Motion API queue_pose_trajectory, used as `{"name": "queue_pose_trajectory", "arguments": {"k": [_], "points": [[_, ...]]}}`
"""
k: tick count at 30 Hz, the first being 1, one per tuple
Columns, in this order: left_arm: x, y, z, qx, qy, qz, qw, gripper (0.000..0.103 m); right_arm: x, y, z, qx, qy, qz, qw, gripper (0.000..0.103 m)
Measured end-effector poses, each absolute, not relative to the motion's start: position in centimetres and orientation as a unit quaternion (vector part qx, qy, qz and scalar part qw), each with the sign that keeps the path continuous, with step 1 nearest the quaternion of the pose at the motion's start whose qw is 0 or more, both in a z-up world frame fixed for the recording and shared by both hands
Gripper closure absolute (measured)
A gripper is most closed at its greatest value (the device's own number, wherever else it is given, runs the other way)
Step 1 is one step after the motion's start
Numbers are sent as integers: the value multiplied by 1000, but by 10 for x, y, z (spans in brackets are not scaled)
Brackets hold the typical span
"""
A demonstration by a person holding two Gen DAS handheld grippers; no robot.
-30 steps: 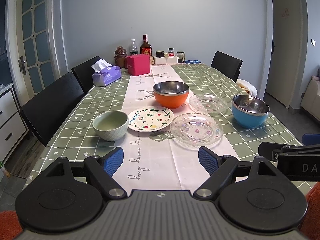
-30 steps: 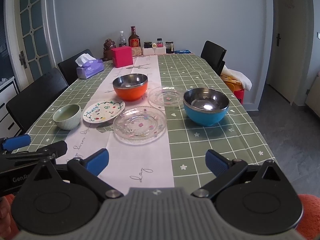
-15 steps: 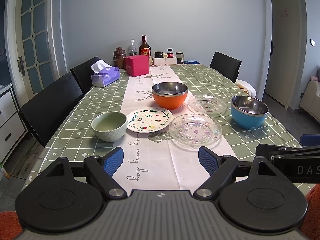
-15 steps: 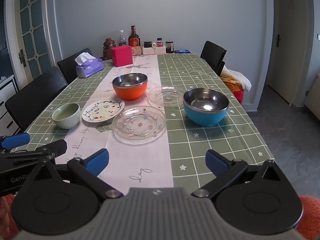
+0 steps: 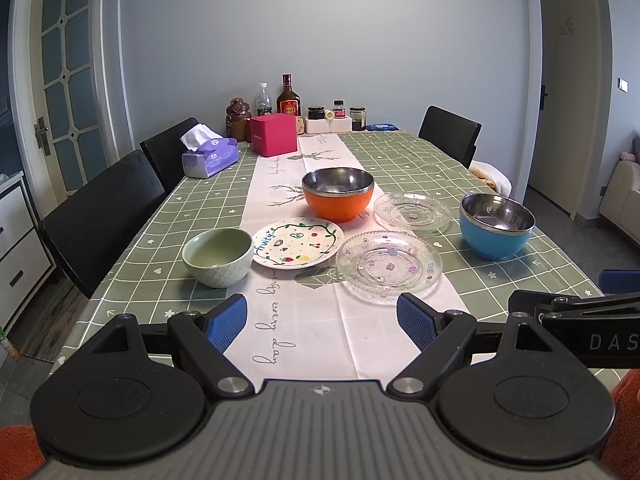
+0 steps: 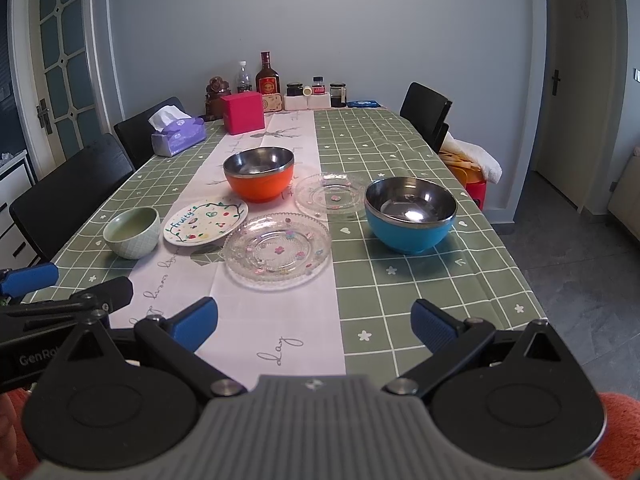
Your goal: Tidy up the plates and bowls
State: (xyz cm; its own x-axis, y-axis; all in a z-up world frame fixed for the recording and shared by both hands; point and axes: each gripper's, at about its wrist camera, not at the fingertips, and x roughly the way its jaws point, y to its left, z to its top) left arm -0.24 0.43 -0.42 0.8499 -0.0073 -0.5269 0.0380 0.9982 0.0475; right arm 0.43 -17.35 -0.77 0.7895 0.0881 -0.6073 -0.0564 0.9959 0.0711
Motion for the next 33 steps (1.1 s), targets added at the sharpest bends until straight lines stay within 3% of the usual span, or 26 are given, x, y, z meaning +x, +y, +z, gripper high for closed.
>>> {"name": "queue_pose_trajectory", "arguments": {"k": [28, 33], "points": [[-3, 17, -12, -1, 262, -36, 965, 4, 4, -183, -18, 46, 307, 68, 948, 3], [14, 26, -20, -19, 284, -72, 956, 19, 18, -187, -29, 27, 302, 86, 949, 7]]}}
